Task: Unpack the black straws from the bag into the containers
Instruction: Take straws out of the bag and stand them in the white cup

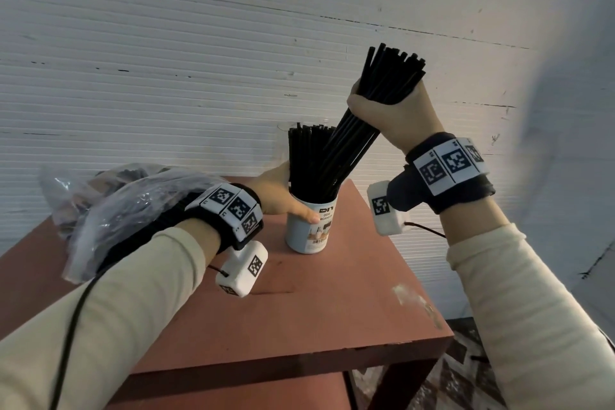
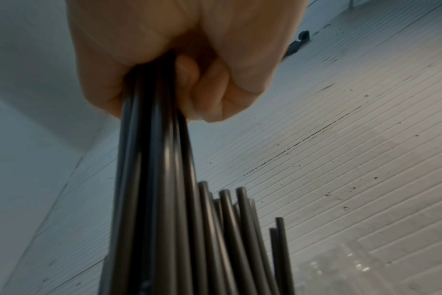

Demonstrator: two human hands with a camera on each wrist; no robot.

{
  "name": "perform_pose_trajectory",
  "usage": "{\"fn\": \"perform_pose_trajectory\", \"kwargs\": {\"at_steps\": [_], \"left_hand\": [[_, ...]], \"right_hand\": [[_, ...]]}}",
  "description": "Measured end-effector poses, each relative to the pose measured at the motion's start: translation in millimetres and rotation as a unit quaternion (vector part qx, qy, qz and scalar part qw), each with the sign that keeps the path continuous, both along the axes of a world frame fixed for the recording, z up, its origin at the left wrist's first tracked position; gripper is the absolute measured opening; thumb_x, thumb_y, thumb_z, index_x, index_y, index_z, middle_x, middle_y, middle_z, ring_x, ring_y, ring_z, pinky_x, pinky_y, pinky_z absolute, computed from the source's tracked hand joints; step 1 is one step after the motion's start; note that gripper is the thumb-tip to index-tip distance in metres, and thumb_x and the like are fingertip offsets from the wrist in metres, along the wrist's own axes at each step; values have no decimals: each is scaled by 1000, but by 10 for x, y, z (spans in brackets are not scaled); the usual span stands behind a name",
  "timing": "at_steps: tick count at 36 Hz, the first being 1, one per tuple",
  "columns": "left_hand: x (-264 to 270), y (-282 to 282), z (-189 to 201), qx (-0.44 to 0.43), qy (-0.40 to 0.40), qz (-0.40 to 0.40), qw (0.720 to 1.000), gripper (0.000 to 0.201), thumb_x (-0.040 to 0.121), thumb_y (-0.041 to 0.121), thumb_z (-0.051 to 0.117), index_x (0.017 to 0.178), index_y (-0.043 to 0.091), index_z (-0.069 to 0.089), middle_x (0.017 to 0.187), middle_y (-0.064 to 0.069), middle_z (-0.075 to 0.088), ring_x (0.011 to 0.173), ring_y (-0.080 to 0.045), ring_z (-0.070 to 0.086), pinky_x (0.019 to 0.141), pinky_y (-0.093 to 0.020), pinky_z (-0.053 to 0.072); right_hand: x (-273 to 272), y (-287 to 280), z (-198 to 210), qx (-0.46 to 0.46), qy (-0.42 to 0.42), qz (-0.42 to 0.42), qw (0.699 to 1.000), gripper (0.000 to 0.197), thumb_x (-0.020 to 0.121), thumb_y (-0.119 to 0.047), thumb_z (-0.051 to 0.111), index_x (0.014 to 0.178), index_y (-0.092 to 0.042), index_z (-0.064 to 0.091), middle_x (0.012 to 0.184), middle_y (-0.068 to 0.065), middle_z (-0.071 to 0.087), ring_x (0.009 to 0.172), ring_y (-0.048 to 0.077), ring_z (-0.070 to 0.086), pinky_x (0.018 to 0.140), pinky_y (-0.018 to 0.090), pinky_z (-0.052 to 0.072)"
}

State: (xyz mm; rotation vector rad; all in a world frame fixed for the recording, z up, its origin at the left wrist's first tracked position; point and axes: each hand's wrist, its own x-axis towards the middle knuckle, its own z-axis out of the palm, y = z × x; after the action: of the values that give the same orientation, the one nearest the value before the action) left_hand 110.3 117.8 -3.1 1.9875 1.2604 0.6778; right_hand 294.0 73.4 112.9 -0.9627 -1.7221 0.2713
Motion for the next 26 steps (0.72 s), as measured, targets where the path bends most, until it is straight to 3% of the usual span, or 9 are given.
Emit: {"fn": "perform_pose_trajectory", "kwargs": {"at_steps": [2, 6, 9, 11, 16, 19, 21, 24, 26], "left_hand": [[-4, -9, 1, -2, -3, 1, 1000, 94, 53, 28, 95, 134, 27, 46, 125, 10, 60, 120, -14, 54, 104, -44, 46], [-16, -34, -4, 4, -5, 0, 1000, 97, 48, 35, 95, 132, 29, 48, 122, 13, 62, 117, -12, 56, 103, -43, 47], [-18, -57, -8, 10, 3, 7, 1000, 97, 49, 35, 95, 132, 30, 45, 122, 13, 60, 117, -12, 55, 103, -41, 46], [-24, -83, -6, 12, 11, 9, 1000, 105, 41, 49, 93, 133, 33, 44, 123, 15, 60, 118, -12, 55, 103, -43, 46], [-31, -124, 9, 21, 25, -3, 999, 115, 37, 58, 88, 138, 30, 40, 127, 13, 59, 119, -13, 55, 104, -45, 45], [-27, -153, 27, 21, 18, -19, 999, 104, 43, 49, 89, 134, 28, 45, 124, 12, 60, 118, -11, 55, 103, -43, 46], [-23, -153, 40, 15, 8, -26, 1000, 90, 48, 44, 91, 128, 30, 51, 119, 13, 62, 114, -8, 57, 101, -41, 49], [15, -153, 79, 5, -4, -11, 1000, 75, 53, 54, 87, 120, 35, 57, 114, 14, 66, 109, -6, 61, 97, -38, 51], [53, -157, 95, 16, -4, 12, 1000, 77, 56, 61, 84, 123, 35, 57, 118, 13, 65, 111, -8, 59, 99, -37, 50]], "right_hand": [[39, -1, -28, -2, 11, -3, 1000, 17, 80, -7, 65, 83, 9, 59, 76, 10, 59, 68, 10, 59, 64, 26, 52], [-28, -15, -115, -14, -13, 6, 1000, 21, 80, -6, 65, 83, 12, 56, 81, 27, 59, 68, 16, 58, 63, 32, 52], [-115, -8, -134, -18, -19, 6, 1000, 21, 79, -7, 65, 82, 12, 56, 77, 23, 58, 66, 14, 57, 61, 27, 50], [-153, 2, -121, -20, -18, 4, 1000, 20, 78, -7, 66, 80, 11, 57, 72, 18, 57, 64, 12, 57, 59, 24, 49], [-229, 17, -67, -19, -13, 12, 1000, 22, 78, -9, 65, 81, 12, 57, 72, 13, 57, 64, 14, 56, 59, 27, 49], [-275, 23, -58, -18, -17, 16, 1000, 27, 77, -11, 64, 81, 14, 55, 73, 23, 56, 64, 18, 56, 60, 31, 49], [-287, 32, -61, -22, -15, 14, 1000, 28, 77, -12, 64, 81, 14, 55, 71, 18, 55, 64, 19, 56, 60, 32, 49], [-293, 40, -72, -27, -12, 16, 999, 30, 76, -14, 64, 81, 15, 55, 71, 19, 54, 64, 21, 55, 59, 33, 48], [-303, 39, -74, -28, -12, 16, 999, 33, 75, -15, 63, 81, 16, 53, 71, 24, 53, 63, 21, 54, 58, 34, 48]]}}
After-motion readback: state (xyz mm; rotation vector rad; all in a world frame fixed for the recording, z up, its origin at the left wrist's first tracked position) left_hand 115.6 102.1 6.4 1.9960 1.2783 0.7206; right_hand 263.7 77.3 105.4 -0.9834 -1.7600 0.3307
